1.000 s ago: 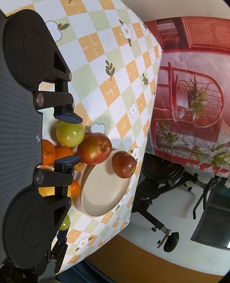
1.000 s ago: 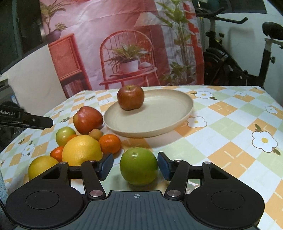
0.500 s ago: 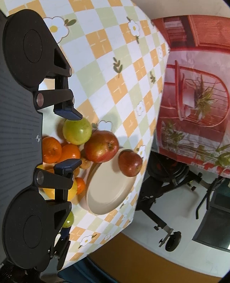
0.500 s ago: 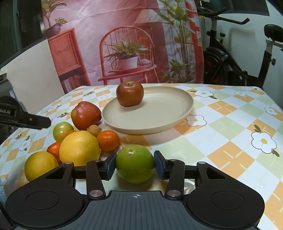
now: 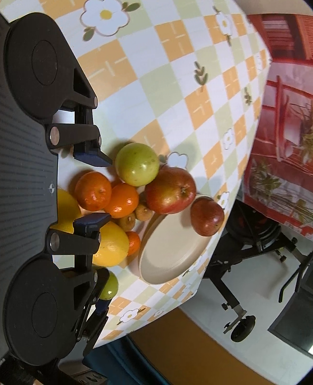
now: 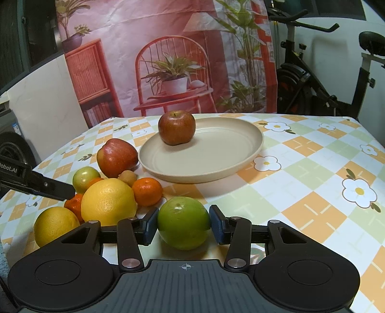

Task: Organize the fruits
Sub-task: 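Grasp a tangerine with the left tool while the right tool lifts the green apple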

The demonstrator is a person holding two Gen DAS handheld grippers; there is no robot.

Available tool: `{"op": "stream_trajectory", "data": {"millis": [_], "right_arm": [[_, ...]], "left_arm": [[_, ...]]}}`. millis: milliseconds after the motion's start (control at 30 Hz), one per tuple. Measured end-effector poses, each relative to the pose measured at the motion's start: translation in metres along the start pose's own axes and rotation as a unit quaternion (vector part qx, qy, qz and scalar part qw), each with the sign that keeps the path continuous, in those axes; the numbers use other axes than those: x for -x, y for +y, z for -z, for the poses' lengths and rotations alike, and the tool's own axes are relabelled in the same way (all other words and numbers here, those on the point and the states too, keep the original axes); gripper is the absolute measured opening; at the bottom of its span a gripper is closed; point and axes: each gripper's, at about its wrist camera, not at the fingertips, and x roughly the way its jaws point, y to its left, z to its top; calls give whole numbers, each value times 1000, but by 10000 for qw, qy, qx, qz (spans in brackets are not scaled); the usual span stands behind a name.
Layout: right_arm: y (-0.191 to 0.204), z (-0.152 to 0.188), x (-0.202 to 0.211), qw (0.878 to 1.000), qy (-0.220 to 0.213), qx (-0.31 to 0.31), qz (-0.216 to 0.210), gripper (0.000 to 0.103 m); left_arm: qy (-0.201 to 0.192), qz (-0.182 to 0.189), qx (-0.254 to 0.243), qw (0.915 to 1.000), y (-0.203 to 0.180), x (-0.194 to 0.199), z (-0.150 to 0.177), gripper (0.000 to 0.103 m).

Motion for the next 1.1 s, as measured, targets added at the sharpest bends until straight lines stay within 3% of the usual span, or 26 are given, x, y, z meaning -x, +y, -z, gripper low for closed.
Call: {"op": "stream_trajectory", "data": {"millis": [400,1100], "right_arm": [[0,0,0,10000,0,-5,-2,42],[1,0,0,10000,15,4,-7,42]], "left_arm": [[353,172,317,9987,8,-20,3,44],[46,-17,83,10000,3,-8,0,42]]}}
